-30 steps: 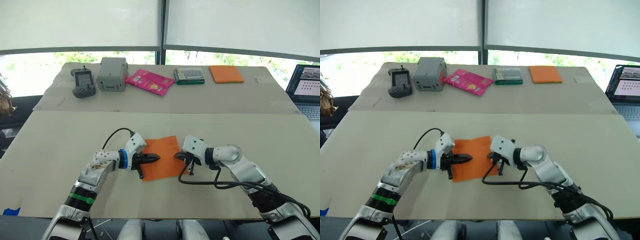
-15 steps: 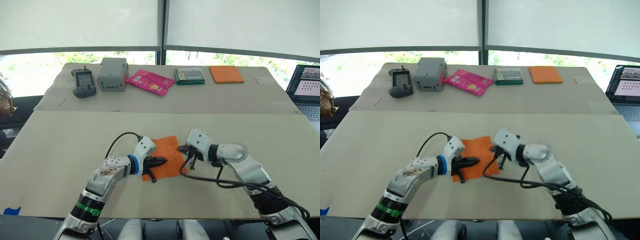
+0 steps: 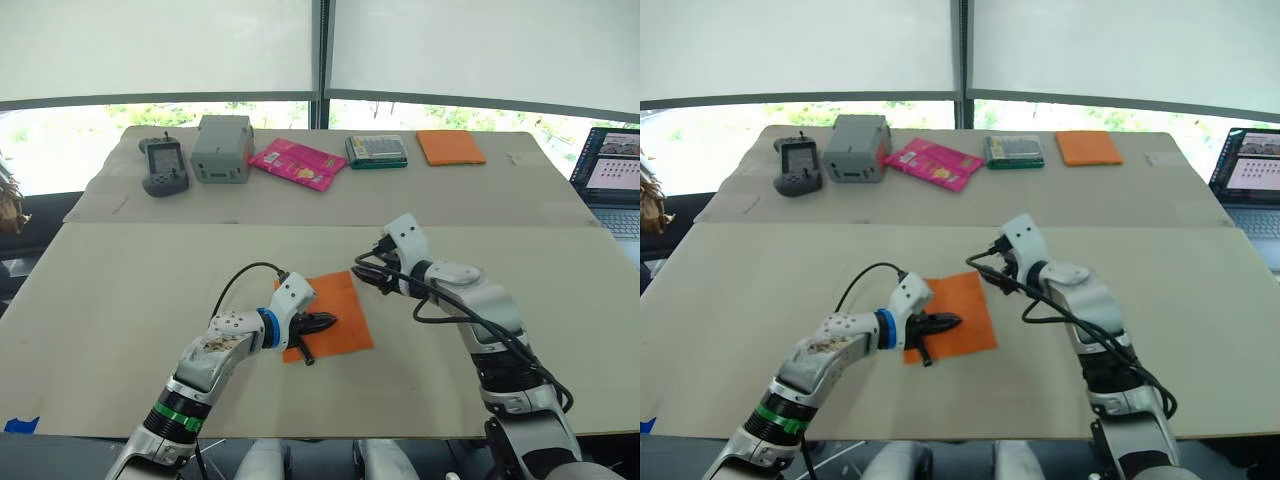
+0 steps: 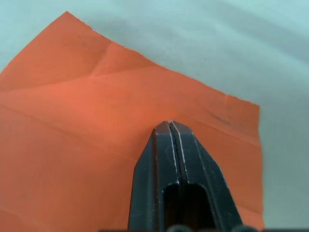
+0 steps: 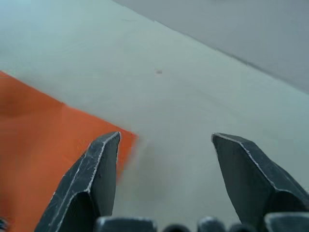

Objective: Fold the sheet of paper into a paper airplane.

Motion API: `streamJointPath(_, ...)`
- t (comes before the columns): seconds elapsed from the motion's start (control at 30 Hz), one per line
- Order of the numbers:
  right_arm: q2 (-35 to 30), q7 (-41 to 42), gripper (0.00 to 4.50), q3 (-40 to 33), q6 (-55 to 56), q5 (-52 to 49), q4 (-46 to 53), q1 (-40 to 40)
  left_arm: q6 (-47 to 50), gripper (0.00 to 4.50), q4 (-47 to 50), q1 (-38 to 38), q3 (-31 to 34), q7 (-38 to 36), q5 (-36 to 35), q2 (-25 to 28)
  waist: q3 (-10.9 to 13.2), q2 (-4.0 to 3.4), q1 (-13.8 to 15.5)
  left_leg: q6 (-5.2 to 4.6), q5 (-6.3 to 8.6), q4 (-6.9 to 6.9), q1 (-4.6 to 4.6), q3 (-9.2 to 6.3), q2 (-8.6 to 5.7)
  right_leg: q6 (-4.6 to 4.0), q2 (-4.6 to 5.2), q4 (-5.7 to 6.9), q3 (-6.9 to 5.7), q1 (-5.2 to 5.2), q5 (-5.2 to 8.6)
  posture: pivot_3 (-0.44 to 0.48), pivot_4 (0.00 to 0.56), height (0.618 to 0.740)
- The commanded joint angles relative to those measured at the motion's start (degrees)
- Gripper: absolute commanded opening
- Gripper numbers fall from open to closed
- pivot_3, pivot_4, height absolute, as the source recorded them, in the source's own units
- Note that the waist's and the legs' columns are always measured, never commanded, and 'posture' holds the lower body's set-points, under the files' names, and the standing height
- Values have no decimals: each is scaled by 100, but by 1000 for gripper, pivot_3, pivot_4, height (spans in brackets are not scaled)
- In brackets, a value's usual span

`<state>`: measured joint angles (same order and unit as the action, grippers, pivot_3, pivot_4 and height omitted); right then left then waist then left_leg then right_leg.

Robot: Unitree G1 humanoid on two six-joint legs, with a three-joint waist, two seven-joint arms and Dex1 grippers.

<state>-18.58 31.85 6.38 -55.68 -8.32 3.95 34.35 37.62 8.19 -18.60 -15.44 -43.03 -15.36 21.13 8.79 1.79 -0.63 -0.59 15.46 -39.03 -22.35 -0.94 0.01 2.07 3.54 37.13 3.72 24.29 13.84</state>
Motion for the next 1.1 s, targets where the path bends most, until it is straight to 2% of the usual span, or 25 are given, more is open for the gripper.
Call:
streamJointPath(0.03, -23, 425, 3292, -225, -384, -573, -97, 169, 28, 0, 45, 101, -34, 51, 65, 75, 0, 0, -7, 0, 0, 0, 0, 1, -2, 0, 6, -3, 0, -3, 0, 0, 150, 740)
streamJointPath(0.57, 89, 1055, 3292, -145, 104, -1069, -1096, 316, 45, 0, 137, 171, 10, 117, 38, 134, 0, 0, -44, -1, 1, 0, 10, 3, -2, 2, -2, -3, 2, -6, -1, 0, 150, 740)
streamJointPath(0.9, 57, 1328, 3292, -185, 213, -1408, -948, 283, 26, 0, 117, 173, 13, 122, 28, 153, 0, -1, -42, -1, 1, 0, 7, 2, 0, 2, -1, -3, 2, -4, -1, 0, 150, 740)
streamJointPath(1.0, 0, 1272, 2489, -192, 332, -1361, -913, 262, 19, 0, 103, 169, 13, 110, 26, 165, 0, -1, -42, -1, 1, 0, 7, 2, 0, 2, -1, -3, 2, -4, -1, 0, 150, 740)
streamJointPath(1.1, -5, 1185, 1423, -216, 374, -1370, -860, 247, 13, 0, 91, 160, 10, 100, 27, 173, 0, -1, -41, -1, 1, 0, 7, 2, 0, 2, -1, -3, 2, -4, -1, 0, 150, 740)
